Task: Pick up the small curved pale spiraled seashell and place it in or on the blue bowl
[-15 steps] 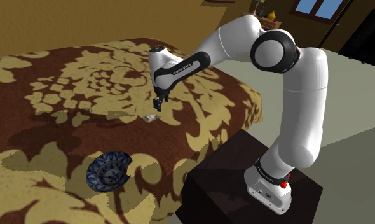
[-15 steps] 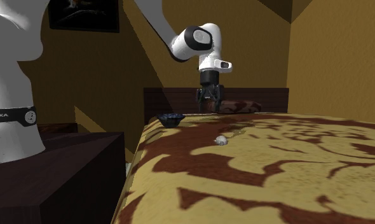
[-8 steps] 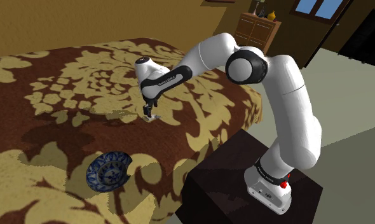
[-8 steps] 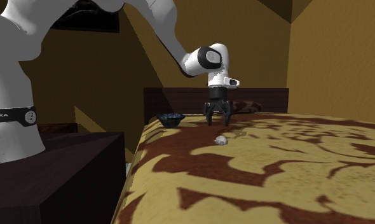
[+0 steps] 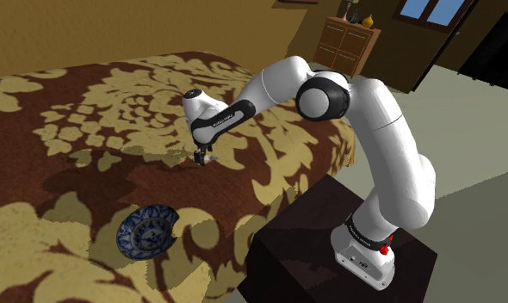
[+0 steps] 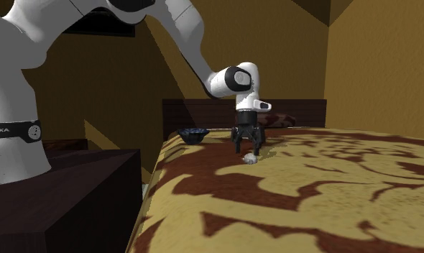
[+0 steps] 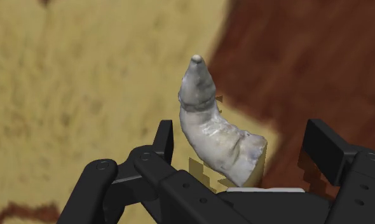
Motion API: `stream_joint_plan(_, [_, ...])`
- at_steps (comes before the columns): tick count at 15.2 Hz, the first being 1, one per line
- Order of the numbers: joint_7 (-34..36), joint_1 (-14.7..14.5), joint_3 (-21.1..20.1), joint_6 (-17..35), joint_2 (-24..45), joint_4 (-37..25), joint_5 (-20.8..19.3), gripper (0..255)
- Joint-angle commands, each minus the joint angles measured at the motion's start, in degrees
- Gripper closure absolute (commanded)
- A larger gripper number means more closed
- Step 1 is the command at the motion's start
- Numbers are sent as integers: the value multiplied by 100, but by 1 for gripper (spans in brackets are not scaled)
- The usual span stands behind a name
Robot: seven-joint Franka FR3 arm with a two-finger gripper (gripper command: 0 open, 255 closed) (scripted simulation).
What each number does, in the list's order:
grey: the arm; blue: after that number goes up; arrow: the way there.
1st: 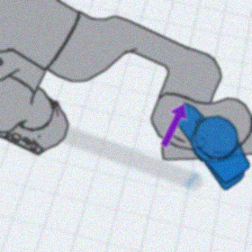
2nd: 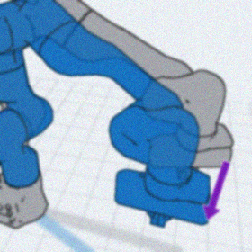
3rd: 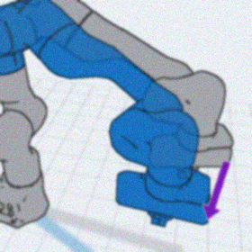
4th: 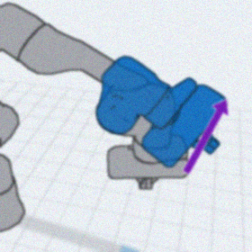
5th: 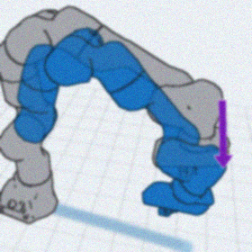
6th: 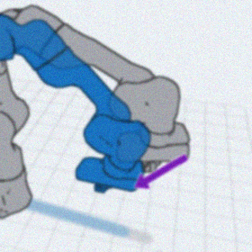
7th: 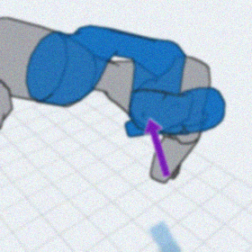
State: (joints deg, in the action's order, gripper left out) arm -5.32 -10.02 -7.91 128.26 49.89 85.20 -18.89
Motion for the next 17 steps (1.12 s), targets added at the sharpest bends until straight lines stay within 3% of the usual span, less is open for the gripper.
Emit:
stream_joint_plan(1, [-4, 10, 7, 39, 21, 14, -7, 0])
stream_joint_plan(7, [-4, 10, 7, 38, 22, 12, -7, 0])
stream_joint_plan(8, [-4, 10, 7, 38, 22, 12, -7, 255])
stream_joint_plan(17, [-4, 11, 6, 39, 22, 13, -8, 255])
